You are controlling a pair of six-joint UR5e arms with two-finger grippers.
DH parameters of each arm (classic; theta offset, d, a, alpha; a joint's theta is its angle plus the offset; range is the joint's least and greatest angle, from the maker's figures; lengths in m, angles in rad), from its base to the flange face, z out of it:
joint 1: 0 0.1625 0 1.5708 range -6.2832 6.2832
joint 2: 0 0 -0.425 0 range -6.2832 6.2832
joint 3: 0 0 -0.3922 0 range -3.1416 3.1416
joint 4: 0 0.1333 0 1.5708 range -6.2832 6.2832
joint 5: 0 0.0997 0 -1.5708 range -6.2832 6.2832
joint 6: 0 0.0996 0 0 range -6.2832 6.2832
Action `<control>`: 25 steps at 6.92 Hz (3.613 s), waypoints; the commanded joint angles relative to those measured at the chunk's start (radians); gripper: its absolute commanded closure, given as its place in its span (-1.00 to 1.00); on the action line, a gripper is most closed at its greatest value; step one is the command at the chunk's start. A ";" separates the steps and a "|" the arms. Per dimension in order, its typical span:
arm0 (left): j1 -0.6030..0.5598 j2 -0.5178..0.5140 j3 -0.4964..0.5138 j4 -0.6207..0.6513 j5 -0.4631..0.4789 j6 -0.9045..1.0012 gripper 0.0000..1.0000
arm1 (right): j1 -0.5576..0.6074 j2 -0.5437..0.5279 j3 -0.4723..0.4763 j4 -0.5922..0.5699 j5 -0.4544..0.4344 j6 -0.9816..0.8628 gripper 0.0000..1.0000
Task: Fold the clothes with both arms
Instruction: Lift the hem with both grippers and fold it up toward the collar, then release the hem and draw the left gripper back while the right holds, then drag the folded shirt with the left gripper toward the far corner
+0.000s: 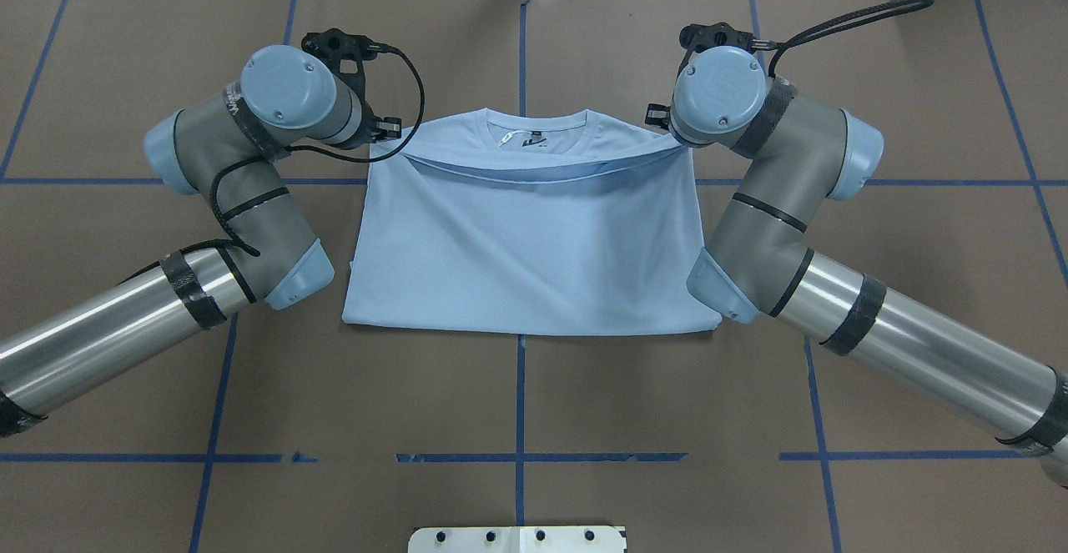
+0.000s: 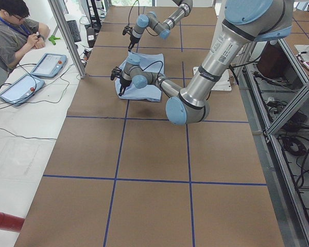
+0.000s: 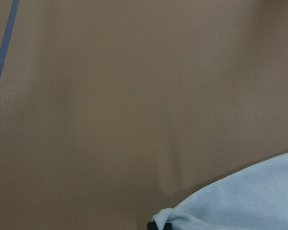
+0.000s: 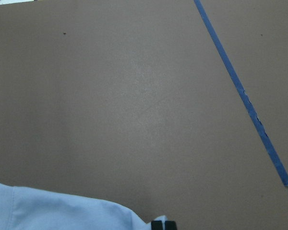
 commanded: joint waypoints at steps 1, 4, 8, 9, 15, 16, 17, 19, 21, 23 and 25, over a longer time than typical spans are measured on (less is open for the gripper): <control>0.001 -0.001 0.001 -0.007 0.001 0.000 0.90 | 0.000 -0.011 -0.011 0.011 -0.006 0.000 0.68; 0.007 0.072 -0.076 -0.144 -0.014 0.044 -1.00 | -0.003 -0.010 -0.020 0.060 -0.011 -0.013 -1.00; 0.147 0.423 -0.527 -0.148 -0.057 -0.012 -1.00 | 0.008 -0.013 -0.016 0.119 0.006 -0.012 -1.00; 0.216 0.468 -0.554 -0.148 0.008 -0.083 -0.95 | 0.008 -0.016 -0.014 0.119 0.006 -0.012 -1.00; 0.313 0.453 -0.482 -0.148 0.084 -0.171 -0.16 | 0.007 -0.020 -0.014 0.120 0.005 -0.014 -1.00; 0.314 0.451 -0.479 -0.149 0.084 -0.172 0.11 | 0.007 -0.020 -0.014 0.120 0.005 -0.014 -1.00; 0.314 0.451 -0.477 -0.149 0.084 -0.172 0.22 | 0.007 -0.020 -0.014 0.120 0.005 -0.014 -1.00; 0.314 0.451 -0.477 -0.149 0.084 -0.174 0.91 | 0.007 -0.020 -0.014 0.120 0.003 -0.015 -1.00; 0.314 0.456 -0.488 -0.149 0.086 -0.172 1.00 | 0.007 -0.020 -0.014 0.120 0.003 -0.015 -1.00; 0.288 0.480 -0.490 -0.149 0.087 -0.110 1.00 | 0.007 -0.020 -0.016 0.120 0.003 -0.017 -1.00; 0.110 0.470 -0.378 -0.152 0.083 0.097 1.00 | 0.007 -0.020 -0.017 0.119 0.003 -0.017 -1.00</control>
